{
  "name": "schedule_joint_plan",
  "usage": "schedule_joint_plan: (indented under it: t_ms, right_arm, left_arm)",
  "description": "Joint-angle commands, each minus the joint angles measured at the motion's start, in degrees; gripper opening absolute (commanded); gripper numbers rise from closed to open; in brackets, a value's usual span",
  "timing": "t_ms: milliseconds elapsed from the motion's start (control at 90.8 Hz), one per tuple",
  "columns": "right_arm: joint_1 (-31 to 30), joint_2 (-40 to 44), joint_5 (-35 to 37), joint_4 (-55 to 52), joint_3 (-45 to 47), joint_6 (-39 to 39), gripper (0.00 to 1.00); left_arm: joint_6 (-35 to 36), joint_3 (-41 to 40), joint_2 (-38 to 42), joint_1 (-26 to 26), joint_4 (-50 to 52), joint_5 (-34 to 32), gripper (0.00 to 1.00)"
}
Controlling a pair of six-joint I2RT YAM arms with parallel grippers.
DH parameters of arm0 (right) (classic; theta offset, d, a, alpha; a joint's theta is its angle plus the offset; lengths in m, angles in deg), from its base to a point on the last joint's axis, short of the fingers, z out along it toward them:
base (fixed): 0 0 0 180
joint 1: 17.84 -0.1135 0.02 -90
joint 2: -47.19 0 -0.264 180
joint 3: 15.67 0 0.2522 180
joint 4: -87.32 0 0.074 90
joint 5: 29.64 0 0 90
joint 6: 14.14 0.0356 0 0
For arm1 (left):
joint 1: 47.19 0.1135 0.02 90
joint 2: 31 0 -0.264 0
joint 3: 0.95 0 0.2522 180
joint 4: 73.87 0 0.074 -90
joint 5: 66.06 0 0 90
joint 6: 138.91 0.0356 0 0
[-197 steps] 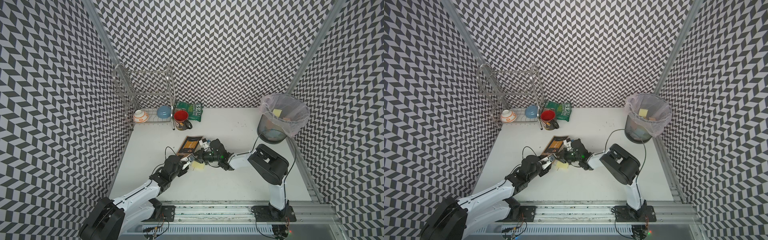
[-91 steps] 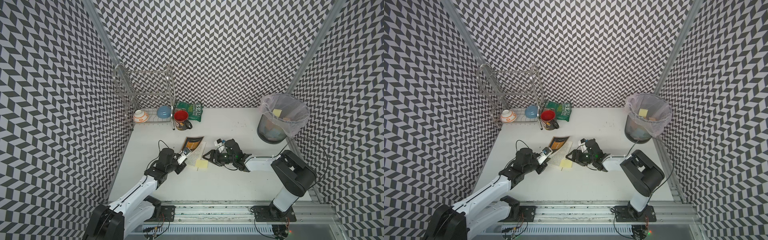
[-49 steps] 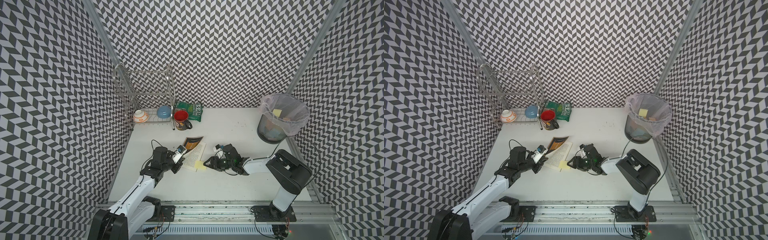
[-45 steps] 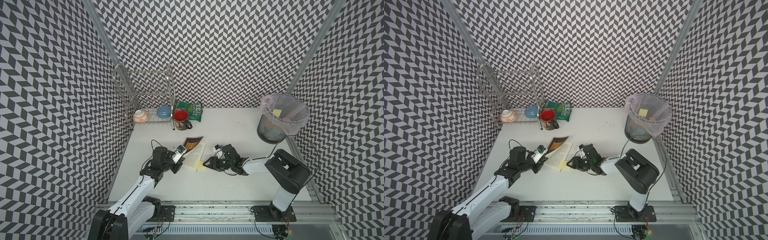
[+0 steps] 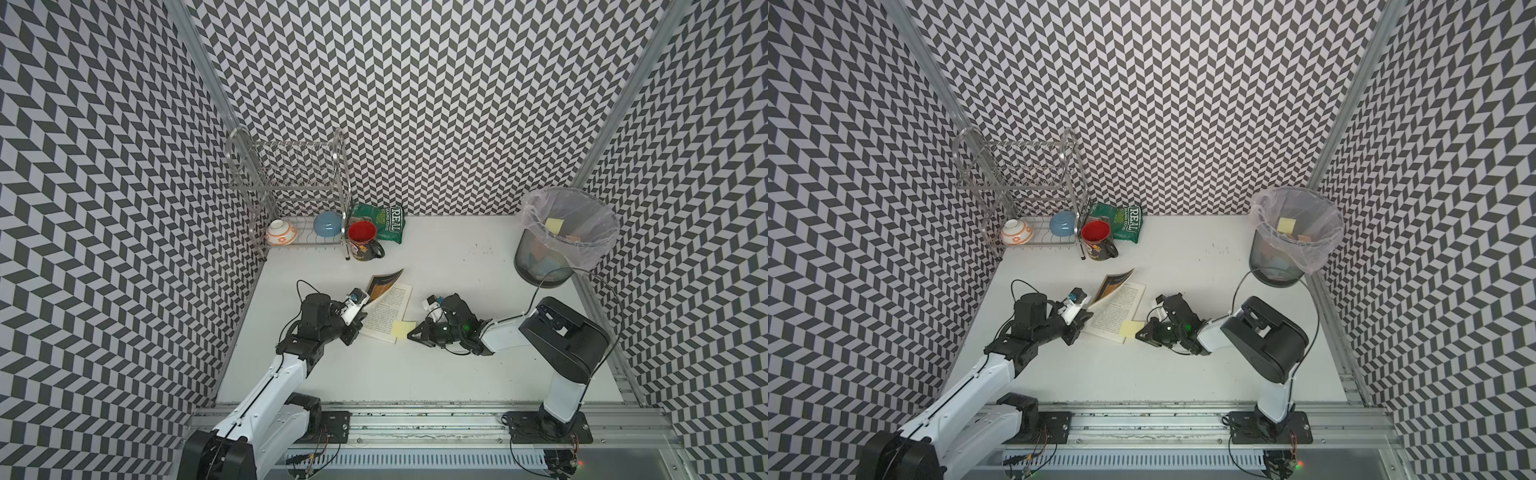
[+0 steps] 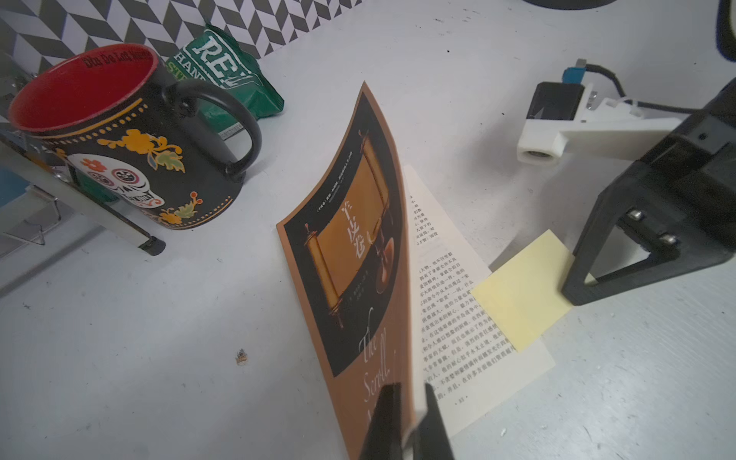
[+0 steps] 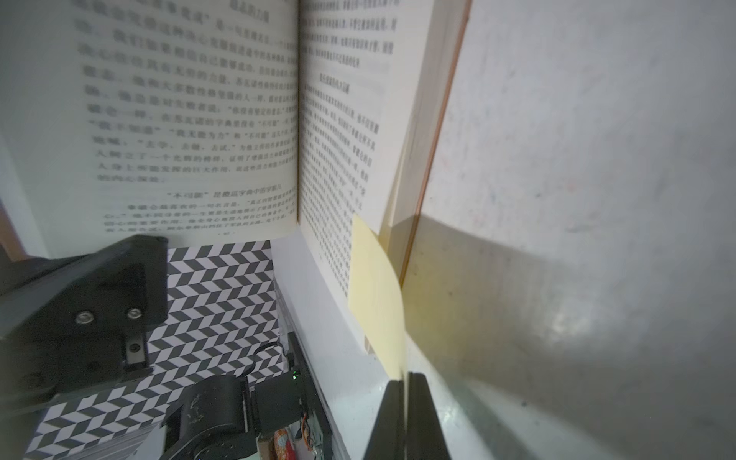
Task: Peel off the used sticky note
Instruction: Tear off the note from the book, then close the book at the center of the board.
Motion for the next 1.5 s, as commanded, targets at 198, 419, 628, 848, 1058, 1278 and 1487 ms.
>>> schedule_joint_plan:
  t_ms: [198,419,628,848,1058,1278,1487]
  right_arm:
    - [5.65,7.53,-1.14,-2.26,3.49,-3.11,0.00]
    - [9.46,14.21,-1.46,-10.53,4.17,-8.99,0.00]
    - [14.66,20.16,-3.10,-16.35,6.53,-12.56,0.00]
    - [18.82,24.37,-4.93,-21.95,6.68,-16.51,0.00]
    - [23.51,30.16,-5.35,-30.06,3.88,-21.06,0.00]
    - [31.48,38.87,0.92,-46.16,-9.33,-26.69,0.00]
    - [42.25,40.96,6.84,-54.52,-24.48,-28.36,0.00]
  left_arm:
    - [-0.09,1.02,1.47,2.17,-0.78,1.43,0.00]
    - [0.59,1.32,0.75,2.17,-0.03,3.02,0.00]
    - [0.46,1.45,0.29,1.79,-0.04,3.36,0.00]
    - [0.78,1.45,-0.11,0.96,0.15,3.87,0.00]
    - [1.17,1.45,-0.46,-0.68,0.32,4.09,0.00]
    - [1.88,1.84,-1.84,-6.69,0.53,1.07,0.00]
    - [2.65,2.90,-3.56,-13.51,1.17,-1.61,0.38]
